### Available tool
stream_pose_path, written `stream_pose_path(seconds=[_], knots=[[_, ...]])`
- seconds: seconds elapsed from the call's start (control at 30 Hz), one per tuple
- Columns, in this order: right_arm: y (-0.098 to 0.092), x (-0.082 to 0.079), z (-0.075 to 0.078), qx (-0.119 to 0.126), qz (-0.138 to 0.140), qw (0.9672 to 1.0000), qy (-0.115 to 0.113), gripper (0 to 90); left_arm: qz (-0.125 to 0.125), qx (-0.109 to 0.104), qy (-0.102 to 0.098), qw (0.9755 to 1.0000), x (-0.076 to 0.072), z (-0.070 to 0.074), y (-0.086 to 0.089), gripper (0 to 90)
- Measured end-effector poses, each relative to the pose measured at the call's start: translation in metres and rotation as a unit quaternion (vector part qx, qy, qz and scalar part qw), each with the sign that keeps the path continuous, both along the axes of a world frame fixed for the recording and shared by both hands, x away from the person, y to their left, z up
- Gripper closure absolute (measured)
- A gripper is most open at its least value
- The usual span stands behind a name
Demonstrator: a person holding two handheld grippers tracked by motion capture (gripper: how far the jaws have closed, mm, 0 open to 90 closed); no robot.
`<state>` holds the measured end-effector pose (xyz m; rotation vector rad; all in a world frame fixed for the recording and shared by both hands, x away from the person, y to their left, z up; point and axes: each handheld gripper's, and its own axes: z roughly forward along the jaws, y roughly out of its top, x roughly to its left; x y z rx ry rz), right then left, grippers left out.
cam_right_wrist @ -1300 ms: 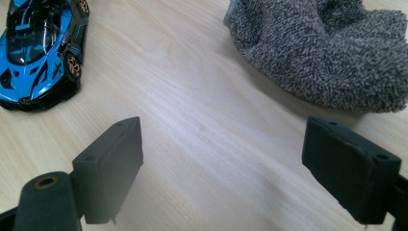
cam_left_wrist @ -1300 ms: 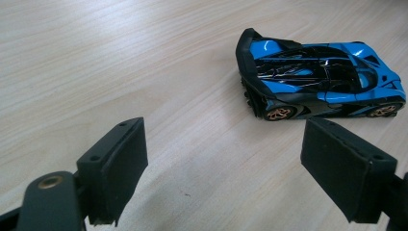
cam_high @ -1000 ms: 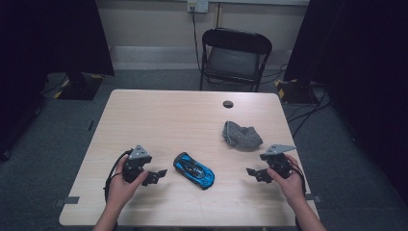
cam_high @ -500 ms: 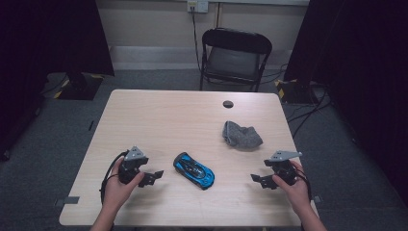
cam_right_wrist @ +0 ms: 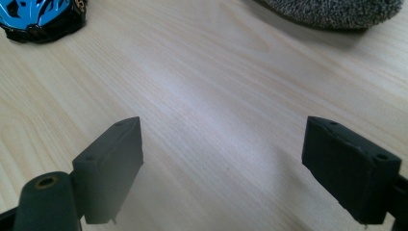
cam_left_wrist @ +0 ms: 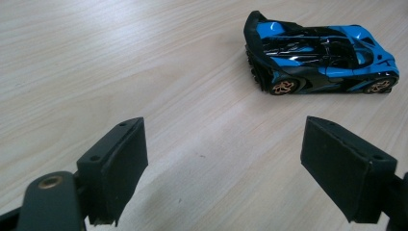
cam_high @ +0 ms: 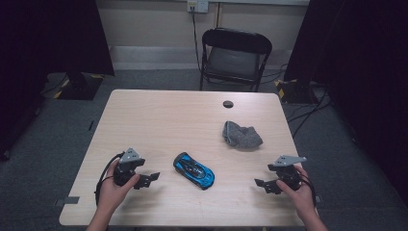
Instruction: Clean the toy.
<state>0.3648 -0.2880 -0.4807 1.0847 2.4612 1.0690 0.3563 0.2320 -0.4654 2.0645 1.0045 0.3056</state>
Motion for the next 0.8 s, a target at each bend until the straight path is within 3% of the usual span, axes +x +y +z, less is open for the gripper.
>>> stream_pose_path(seconds=[0.8], knots=[[-0.023,-0.015,-0.01,-0.008,-0.011,0.9999,0.002,14.2,0.001,0.003,-0.004,1.0,-0.006,0.0,0.015,16.3]])
